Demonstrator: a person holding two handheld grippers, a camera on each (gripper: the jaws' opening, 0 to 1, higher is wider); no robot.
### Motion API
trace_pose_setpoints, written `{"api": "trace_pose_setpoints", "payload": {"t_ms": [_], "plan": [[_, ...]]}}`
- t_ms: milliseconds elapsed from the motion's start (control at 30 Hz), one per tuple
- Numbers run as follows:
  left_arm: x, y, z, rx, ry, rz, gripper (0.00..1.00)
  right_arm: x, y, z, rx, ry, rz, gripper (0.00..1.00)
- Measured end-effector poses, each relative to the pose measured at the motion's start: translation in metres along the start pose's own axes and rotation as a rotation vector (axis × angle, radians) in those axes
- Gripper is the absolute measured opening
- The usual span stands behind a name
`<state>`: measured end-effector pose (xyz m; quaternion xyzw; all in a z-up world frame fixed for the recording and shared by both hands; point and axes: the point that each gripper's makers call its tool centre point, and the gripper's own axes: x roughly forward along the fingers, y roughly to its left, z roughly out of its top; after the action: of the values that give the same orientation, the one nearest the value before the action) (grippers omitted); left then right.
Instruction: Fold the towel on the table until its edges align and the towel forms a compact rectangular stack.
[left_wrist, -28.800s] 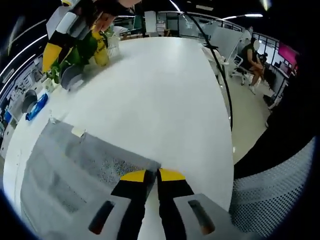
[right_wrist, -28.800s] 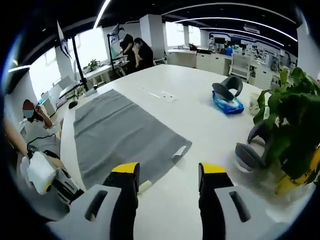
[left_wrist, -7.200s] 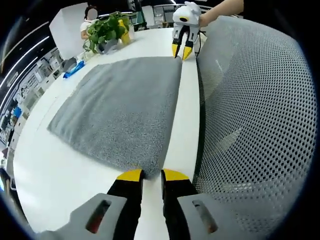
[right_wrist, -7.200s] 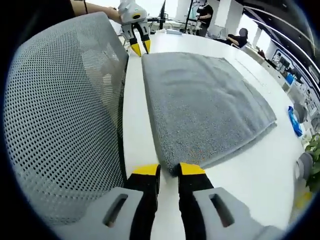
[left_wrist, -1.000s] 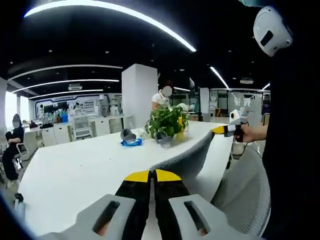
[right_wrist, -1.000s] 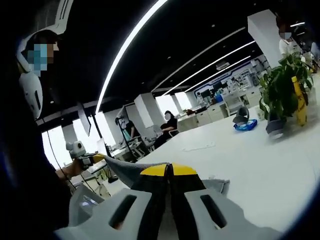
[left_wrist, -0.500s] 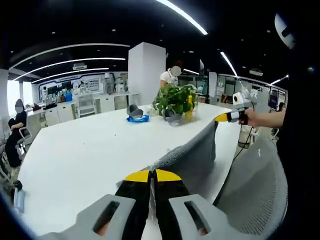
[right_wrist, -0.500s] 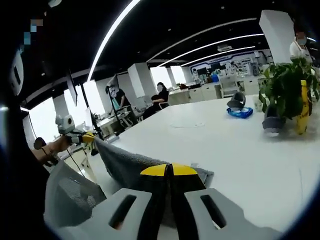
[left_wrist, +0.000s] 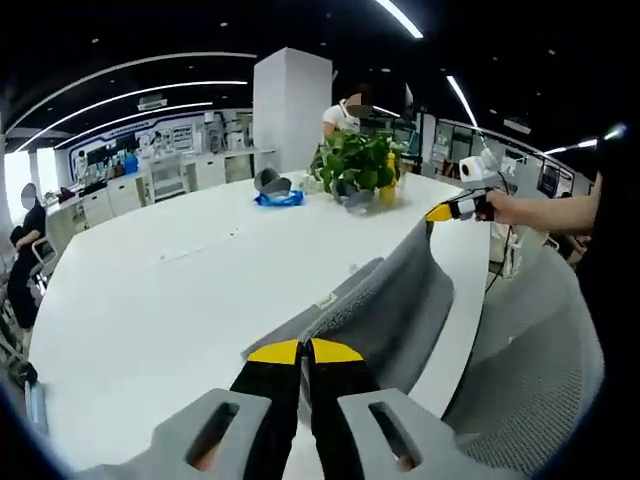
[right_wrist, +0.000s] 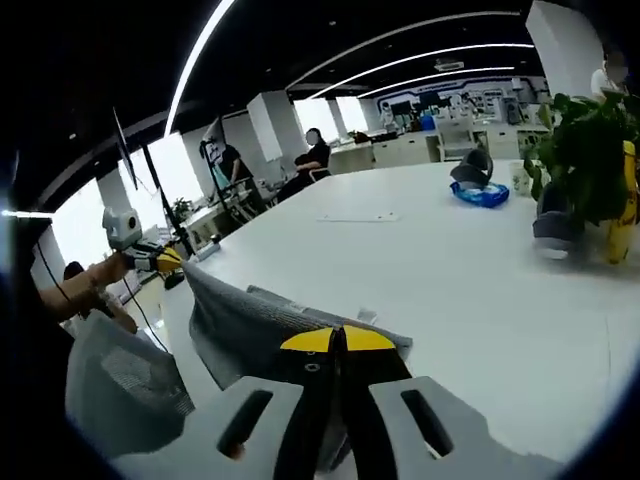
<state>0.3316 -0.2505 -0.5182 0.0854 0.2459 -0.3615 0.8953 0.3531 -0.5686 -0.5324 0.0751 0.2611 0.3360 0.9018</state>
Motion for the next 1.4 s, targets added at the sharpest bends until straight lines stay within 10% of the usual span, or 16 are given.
{"api": "trace_pose_setpoints", "payload": {"t_ms": [533,900,1400], "plan": [[0.045,0.026,-0.019,-0.022,0.090,-0.019,0.01,0.026,-0.026,-0.010,0.061,0.040,-0.042,0.00],[0.059,0.042,-0.031,-0.047,0.131,0.024,0.01,0.029,-0.015,0.019,0.094,-0.112,-0.021,0.00],[0.042,0.033,-0.009,-0.057,0.012,0.017,0.01,0.005,0.000,0.044,0.050,-0.201,0.006,0.00]]}}
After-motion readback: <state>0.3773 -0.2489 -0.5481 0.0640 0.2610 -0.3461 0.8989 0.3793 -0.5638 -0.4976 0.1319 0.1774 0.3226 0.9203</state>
